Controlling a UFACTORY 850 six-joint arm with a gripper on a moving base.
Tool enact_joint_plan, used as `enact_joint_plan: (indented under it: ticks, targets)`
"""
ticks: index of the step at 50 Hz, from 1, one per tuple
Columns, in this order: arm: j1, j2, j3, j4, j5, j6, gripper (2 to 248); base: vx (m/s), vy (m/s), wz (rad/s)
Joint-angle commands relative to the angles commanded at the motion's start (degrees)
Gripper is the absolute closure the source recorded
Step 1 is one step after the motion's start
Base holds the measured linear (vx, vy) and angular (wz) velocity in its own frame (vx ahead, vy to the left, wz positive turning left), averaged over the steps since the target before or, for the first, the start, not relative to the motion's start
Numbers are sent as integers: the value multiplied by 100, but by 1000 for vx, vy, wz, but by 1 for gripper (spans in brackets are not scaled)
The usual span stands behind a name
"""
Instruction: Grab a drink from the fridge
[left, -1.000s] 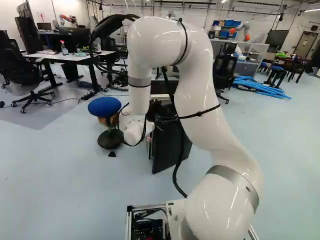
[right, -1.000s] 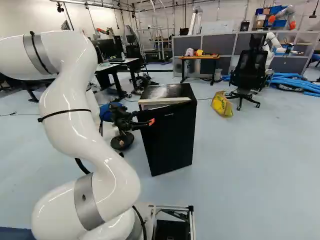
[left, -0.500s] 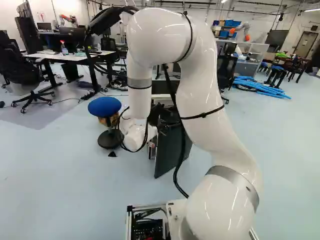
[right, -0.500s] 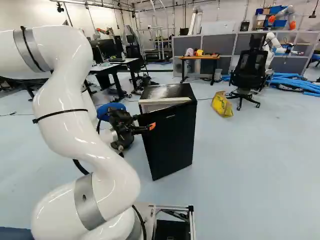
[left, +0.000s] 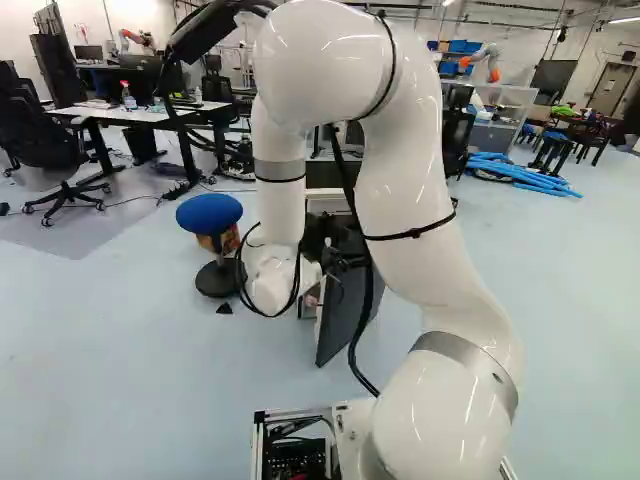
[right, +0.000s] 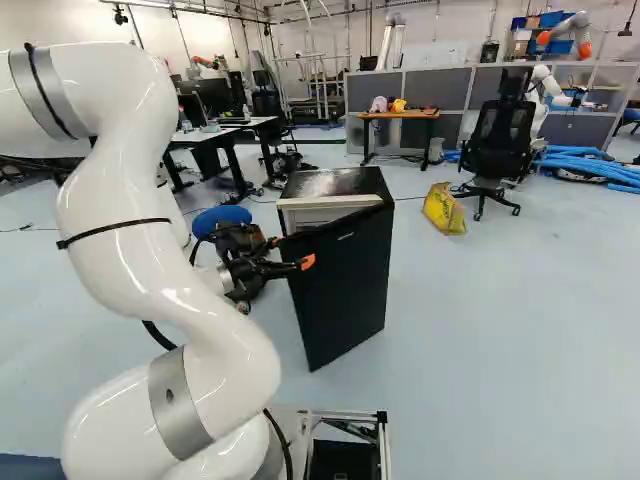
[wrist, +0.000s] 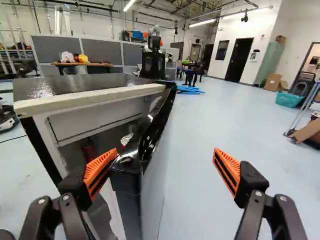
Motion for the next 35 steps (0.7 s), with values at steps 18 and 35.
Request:
enact_joint_plan:
  ticks: [18, 35]
  targets:
    - [16, 101, 285, 395, 53, 0, 3, 0, 0, 0]
    - [-23, 165, 514, 784, 129, 0, 3, 0, 0, 0]
